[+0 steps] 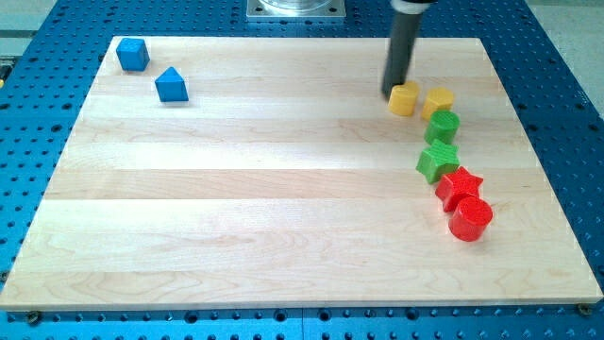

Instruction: Move the yellow heart to the bottom right of the blue triangle

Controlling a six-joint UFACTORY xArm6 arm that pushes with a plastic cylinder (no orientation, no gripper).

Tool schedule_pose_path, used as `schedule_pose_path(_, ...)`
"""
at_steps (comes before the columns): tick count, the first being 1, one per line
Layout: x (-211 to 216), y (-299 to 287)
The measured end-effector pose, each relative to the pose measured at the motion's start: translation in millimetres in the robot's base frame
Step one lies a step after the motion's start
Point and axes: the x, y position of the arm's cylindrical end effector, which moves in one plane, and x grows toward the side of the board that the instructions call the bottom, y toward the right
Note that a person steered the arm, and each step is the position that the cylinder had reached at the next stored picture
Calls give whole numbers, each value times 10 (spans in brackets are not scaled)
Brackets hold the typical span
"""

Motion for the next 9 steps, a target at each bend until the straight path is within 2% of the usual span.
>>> schedule_pose_path(1,243,313)
schedule_pose_path(2,505,285)
schedule_pose_path(3,549,-482)
schedule_pose_path(4,519,-947)
schedule_pose_path(5,365,-297)
schedule_pose_path(6,102,-517)
schedule_pose_path(8,362,-2154)
schedule_pose_path(9,581,-1514)
